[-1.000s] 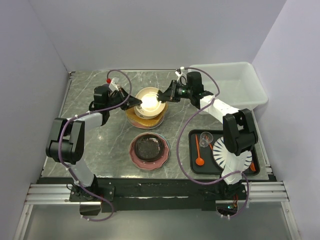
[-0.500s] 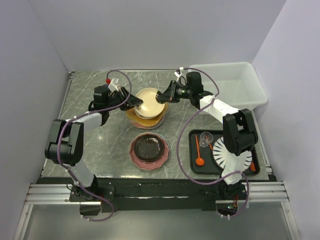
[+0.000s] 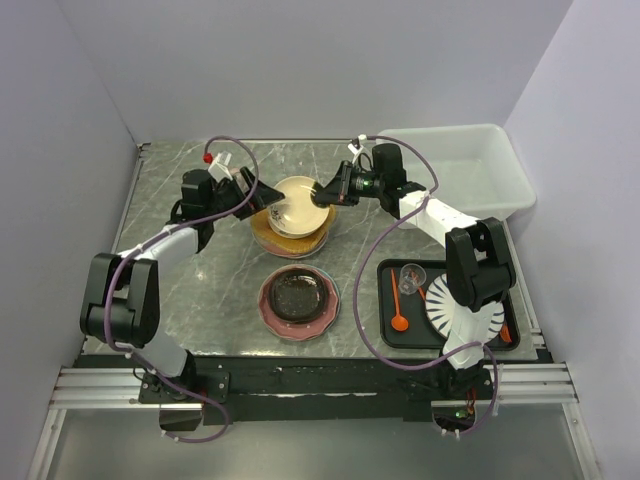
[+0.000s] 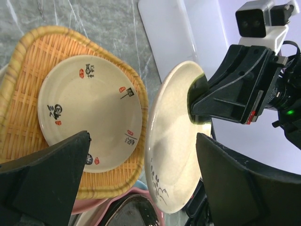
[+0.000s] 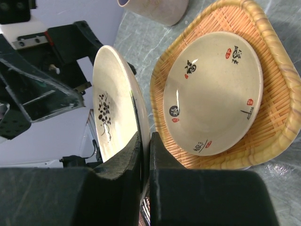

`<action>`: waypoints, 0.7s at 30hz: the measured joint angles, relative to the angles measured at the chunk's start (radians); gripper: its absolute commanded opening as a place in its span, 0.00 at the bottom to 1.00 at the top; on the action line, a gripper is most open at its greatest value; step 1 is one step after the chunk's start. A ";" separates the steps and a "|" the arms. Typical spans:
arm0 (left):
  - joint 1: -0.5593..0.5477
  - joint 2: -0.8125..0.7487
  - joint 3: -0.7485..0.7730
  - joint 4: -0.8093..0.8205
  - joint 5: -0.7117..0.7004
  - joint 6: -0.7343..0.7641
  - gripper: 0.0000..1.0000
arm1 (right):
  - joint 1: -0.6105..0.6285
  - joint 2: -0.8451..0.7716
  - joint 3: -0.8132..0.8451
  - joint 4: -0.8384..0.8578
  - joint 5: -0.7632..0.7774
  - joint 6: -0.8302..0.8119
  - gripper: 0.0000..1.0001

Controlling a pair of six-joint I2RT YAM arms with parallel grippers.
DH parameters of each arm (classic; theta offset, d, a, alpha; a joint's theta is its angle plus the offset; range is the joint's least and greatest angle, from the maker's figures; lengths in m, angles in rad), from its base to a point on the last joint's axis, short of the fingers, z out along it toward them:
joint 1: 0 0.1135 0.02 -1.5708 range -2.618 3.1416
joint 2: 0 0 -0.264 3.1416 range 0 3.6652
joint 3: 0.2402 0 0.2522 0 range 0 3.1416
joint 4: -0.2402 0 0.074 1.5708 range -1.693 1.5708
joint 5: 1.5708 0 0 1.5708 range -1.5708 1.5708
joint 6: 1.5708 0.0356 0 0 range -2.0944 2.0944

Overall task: Place the plates into the plastic bin on the countertop
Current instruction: Place the plate in the plastic bin.

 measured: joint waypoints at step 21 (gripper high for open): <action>0.000 -0.109 0.000 -0.116 -0.108 0.077 0.99 | -0.011 0.000 0.062 -0.131 0.064 -0.053 0.00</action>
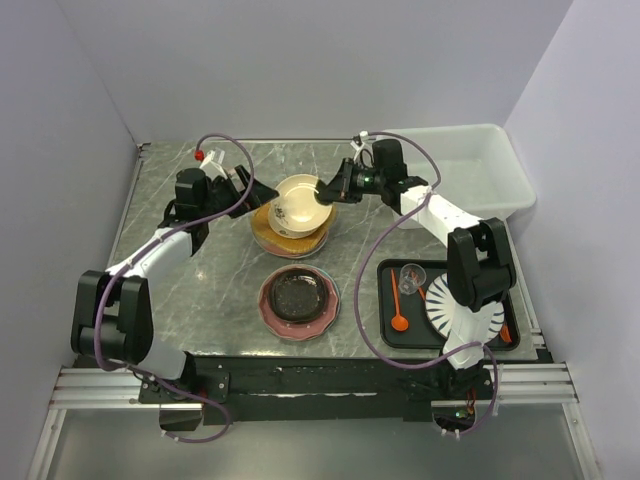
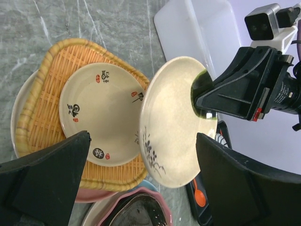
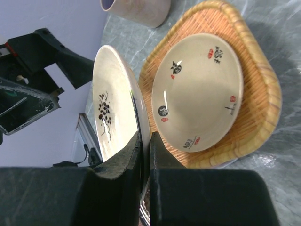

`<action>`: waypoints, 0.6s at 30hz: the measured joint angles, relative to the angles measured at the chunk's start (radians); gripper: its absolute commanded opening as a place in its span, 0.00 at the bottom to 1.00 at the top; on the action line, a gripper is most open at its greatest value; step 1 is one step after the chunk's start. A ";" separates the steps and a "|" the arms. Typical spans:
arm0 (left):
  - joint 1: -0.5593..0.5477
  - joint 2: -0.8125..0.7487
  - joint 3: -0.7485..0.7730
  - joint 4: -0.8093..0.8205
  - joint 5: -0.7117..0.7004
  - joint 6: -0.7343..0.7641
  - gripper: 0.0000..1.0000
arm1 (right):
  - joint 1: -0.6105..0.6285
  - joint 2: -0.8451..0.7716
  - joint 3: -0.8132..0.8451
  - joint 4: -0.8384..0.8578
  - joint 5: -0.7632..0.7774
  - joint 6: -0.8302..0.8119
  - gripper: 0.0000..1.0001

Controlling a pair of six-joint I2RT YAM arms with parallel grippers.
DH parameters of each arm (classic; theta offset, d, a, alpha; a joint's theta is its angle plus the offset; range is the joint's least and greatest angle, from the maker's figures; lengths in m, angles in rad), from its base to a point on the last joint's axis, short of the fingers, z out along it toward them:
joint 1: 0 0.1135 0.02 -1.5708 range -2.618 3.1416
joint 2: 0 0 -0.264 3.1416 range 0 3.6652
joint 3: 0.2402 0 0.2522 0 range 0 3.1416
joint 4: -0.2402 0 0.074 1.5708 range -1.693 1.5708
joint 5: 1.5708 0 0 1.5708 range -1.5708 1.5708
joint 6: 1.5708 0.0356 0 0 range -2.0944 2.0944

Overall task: Place the plates into the plastic bin on the countertop
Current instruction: Place the plate in the plastic bin.

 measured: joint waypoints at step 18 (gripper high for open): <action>0.000 -0.033 0.000 -0.029 -0.024 0.012 0.99 | -0.178 -0.046 0.021 -0.097 0.056 -0.018 0.00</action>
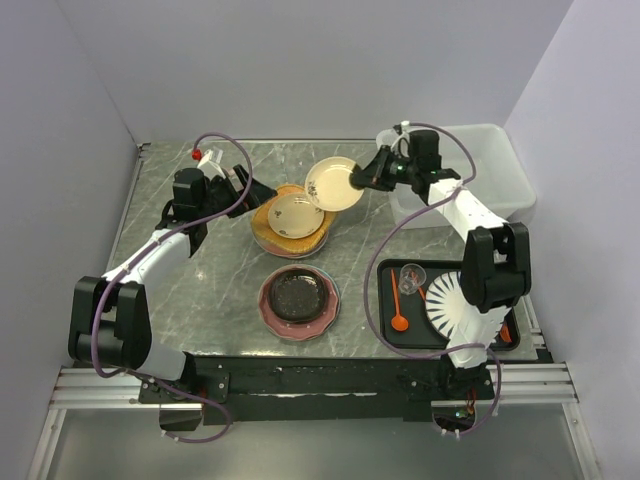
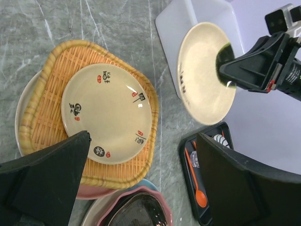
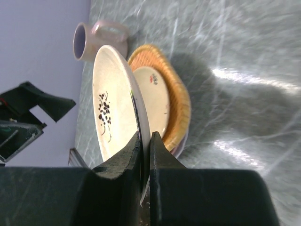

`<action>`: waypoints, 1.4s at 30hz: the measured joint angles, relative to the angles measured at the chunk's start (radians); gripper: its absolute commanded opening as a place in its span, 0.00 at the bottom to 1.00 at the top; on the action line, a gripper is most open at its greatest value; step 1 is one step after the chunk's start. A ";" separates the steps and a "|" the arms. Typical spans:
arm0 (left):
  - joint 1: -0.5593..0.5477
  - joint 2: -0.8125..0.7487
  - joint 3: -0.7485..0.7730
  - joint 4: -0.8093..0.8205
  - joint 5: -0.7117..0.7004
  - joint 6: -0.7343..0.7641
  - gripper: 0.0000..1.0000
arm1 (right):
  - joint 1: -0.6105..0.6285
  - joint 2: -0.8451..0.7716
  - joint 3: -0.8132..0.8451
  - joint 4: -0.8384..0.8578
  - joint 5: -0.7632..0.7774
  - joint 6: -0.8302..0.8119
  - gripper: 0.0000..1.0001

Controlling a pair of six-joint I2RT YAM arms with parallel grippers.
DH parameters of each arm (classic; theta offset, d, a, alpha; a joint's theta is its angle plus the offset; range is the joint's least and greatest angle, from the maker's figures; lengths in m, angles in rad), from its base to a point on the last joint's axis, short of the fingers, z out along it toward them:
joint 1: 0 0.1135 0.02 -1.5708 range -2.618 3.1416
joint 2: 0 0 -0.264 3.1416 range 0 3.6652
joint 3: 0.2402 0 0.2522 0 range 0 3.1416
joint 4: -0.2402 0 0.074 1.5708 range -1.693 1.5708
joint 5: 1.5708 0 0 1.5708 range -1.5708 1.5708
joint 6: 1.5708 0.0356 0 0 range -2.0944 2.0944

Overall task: Place the plates into the plastic bin on the countertop
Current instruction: Place the plate in the plastic bin.

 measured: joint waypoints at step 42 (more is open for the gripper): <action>0.000 0.018 0.000 0.002 0.019 0.000 0.99 | -0.390 -0.045 -0.021 -0.023 0.163 0.038 0.00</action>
